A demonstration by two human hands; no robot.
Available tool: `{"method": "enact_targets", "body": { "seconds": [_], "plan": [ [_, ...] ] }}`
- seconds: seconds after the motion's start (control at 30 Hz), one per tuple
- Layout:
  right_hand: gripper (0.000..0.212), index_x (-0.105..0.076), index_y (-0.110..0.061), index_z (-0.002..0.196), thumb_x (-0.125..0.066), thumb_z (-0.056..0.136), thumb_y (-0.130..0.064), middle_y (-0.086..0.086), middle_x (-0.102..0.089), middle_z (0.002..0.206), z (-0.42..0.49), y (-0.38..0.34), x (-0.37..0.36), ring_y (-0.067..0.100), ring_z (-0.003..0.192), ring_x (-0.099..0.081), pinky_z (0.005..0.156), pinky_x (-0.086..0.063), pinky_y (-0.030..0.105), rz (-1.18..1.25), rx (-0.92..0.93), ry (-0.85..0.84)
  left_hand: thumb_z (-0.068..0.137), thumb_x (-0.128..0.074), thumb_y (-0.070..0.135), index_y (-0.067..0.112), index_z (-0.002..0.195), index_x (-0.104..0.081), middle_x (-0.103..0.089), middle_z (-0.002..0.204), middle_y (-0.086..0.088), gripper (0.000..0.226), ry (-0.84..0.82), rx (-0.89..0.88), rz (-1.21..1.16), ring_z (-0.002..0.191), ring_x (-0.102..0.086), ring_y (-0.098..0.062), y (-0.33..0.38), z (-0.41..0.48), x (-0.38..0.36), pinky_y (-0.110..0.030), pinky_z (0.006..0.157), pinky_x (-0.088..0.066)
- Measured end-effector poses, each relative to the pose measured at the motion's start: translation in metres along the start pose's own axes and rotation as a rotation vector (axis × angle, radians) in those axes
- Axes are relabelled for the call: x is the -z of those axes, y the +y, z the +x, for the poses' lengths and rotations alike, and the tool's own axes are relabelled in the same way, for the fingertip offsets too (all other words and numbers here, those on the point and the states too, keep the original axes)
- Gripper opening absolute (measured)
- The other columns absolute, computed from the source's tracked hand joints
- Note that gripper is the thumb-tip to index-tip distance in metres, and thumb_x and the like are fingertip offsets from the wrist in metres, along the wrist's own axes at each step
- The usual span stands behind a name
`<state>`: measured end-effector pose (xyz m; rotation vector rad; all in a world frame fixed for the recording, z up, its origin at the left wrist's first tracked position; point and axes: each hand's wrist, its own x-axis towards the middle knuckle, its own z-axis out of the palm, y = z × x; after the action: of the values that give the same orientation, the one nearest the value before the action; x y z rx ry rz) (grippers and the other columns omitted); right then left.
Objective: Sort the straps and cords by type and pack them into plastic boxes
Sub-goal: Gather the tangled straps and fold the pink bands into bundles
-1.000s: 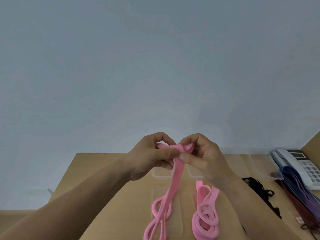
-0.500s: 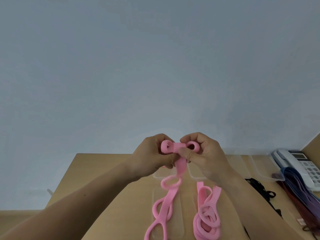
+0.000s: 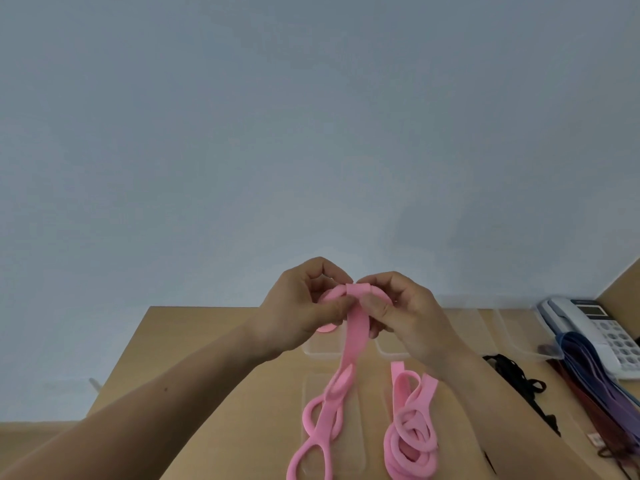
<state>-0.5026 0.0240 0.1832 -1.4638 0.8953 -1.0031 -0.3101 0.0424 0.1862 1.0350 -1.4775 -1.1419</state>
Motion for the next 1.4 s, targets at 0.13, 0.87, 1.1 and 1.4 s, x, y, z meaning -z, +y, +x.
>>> {"method": "enact_targets", "body": {
  "seconds": [0.13,0.87,1.1,1.4],
  "plan": [
    [0.032,-0.074,-0.017,0.083,-0.075,0.071,-0.046,0.011,-0.072,0.076,0.003,-0.003,-0.004,0.026,0.060,-0.062,0.054,-0.051,0.027,-0.008,-0.056,0.037,0.074,-0.074,0.038,0.026,0.088,-0.066,-0.074,0.089,-0.001,0.021,0.026,-0.055,0.117,0.084,-0.071,-0.027,-0.004,-0.003,-0.005,-0.052,0.077,-0.058],
    [0.041,-0.063,-0.010,0.106,-0.082,0.072,-0.024,0.003,-0.070,0.082,-0.002,-0.007,-0.003,0.020,0.069,-0.064,0.064,-0.053,0.028,0.077,-0.032,-0.012,0.075,-0.071,0.000,0.008,0.094,-0.065,-0.063,0.095,-0.035,0.022,-0.028,0.057,-0.112,0.080,-0.065,-0.037,0.000,-0.004,0.002,-0.048,0.076,-0.052],
    [0.045,-0.067,-0.003,0.090,-0.078,0.066,-0.040,0.009,-0.068,0.070,-0.002,-0.013,-0.003,0.019,0.056,-0.060,0.054,-0.050,0.027,-0.038,-0.074,-0.005,0.081,-0.068,-0.008,0.005,0.101,-0.060,-0.069,0.100,-0.026,0.026,-0.110,0.041,-0.072,0.095,-0.070,-0.039,-0.003,-0.006,0.001,-0.043,0.083,-0.057],
    [0.030,-0.069,-0.027,0.087,-0.085,0.062,-0.029,-0.005,-0.069,0.079,-0.004,-0.005,-0.004,0.014,0.071,-0.066,0.066,-0.055,0.024,-0.059,0.040,0.042,0.075,-0.069,0.011,0.003,0.106,-0.061,-0.074,0.094,-0.018,0.033,-0.167,0.248,-0.005,0.082,-0.072,-0.030,0.004,-0.003,0.004,-0.037,0.074,-0.059]
  ]
}}
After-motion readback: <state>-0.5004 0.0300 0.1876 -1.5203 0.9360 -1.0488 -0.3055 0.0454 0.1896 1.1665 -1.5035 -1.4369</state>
